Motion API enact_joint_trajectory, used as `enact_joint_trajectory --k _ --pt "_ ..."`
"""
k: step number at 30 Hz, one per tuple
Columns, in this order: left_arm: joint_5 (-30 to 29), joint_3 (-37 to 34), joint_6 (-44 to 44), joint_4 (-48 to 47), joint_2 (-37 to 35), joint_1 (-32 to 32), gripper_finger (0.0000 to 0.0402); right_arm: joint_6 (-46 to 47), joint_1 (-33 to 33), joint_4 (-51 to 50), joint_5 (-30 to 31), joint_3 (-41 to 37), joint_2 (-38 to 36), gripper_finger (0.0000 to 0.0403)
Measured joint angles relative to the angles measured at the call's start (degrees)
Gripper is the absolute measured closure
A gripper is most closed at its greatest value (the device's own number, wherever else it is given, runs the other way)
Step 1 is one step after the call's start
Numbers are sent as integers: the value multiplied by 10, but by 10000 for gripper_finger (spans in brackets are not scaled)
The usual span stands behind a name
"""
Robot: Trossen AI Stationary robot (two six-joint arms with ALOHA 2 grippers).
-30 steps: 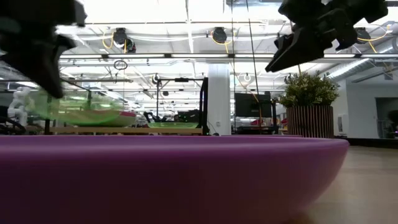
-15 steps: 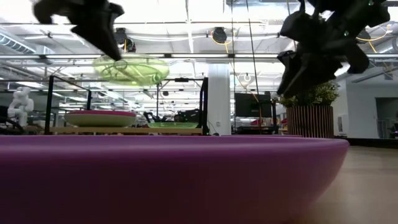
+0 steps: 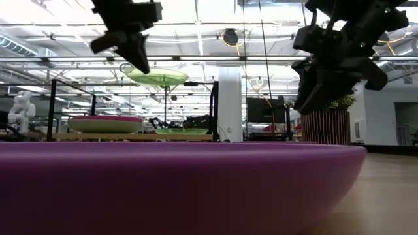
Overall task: Place and stack plates onto a shelf
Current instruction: Stack the left green transparent plate into the green transparent plate on the shelf
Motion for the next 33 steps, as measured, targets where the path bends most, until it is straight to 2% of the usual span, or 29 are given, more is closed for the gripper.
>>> enact_joint_trajectory --k 6,10,17,27,33 --pt "65 0 88 86 0 69 398 0 0 0 0 0 0 273" --pt "102 -1 109 124 0 107 399 0 0 0 0 0 0 273" --pt "148 -49 164 211 0 154 399 0 0 0 0 0 0 273" --pt "167 -133 226 371 2 181 398 -2 0 0 0 0 0 273" --pt "170 -147 229 420 39 201 398 -2 -1 6 1 0 0 273"
